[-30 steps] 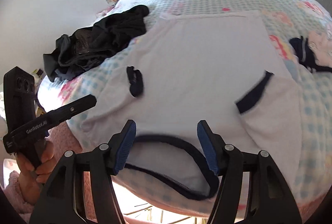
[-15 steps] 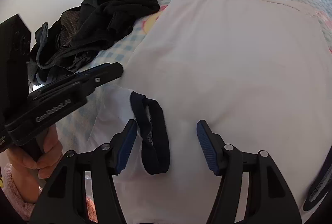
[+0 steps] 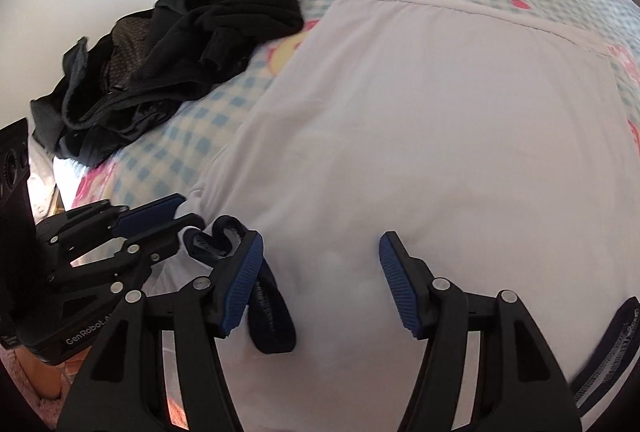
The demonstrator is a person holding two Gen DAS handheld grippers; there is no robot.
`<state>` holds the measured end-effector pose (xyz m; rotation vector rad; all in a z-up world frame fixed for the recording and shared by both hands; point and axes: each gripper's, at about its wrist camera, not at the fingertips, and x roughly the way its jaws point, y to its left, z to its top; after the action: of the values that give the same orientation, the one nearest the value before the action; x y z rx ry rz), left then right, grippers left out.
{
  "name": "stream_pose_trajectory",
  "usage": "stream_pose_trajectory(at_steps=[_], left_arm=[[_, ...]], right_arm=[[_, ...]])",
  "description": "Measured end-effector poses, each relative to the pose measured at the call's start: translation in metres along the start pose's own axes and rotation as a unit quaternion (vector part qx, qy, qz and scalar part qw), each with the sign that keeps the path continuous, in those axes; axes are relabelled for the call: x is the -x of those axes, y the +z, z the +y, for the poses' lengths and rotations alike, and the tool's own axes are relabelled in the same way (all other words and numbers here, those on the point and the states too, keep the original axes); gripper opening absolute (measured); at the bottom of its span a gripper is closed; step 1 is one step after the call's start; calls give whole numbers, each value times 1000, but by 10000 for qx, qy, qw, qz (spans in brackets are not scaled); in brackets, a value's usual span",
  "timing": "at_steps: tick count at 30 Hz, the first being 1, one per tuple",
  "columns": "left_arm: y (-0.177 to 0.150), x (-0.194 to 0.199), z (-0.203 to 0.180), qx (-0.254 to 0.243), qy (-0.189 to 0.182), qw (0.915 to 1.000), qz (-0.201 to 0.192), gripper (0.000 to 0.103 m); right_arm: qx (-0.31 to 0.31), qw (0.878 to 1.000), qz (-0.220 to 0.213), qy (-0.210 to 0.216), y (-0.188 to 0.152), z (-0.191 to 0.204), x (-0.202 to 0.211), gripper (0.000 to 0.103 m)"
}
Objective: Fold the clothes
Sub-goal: 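Grasp the navy sleeve cuff with the left gripper while the right gripper approaches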
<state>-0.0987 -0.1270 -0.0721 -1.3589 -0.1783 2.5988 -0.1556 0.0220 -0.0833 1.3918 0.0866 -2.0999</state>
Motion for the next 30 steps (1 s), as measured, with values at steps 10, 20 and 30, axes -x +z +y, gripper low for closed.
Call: stream_pose_trajectory(at_steps=[10, 20, 30], left_arm=[[-11, 5, 10, 215, -147, 9997, -13, 26], [-19, 3, 4, 43, -39, 9998, 165, 26], [2, 23, -7, -158, -329, 9985, -397, 26]], right_arm=[[725, 9968, 328, -12, -1, 23, -15, 62], [173, 9997, -125, 90, -7, 7, 16, 66], [221, 9996, 166, -64, -21, 10, -12, 72]])
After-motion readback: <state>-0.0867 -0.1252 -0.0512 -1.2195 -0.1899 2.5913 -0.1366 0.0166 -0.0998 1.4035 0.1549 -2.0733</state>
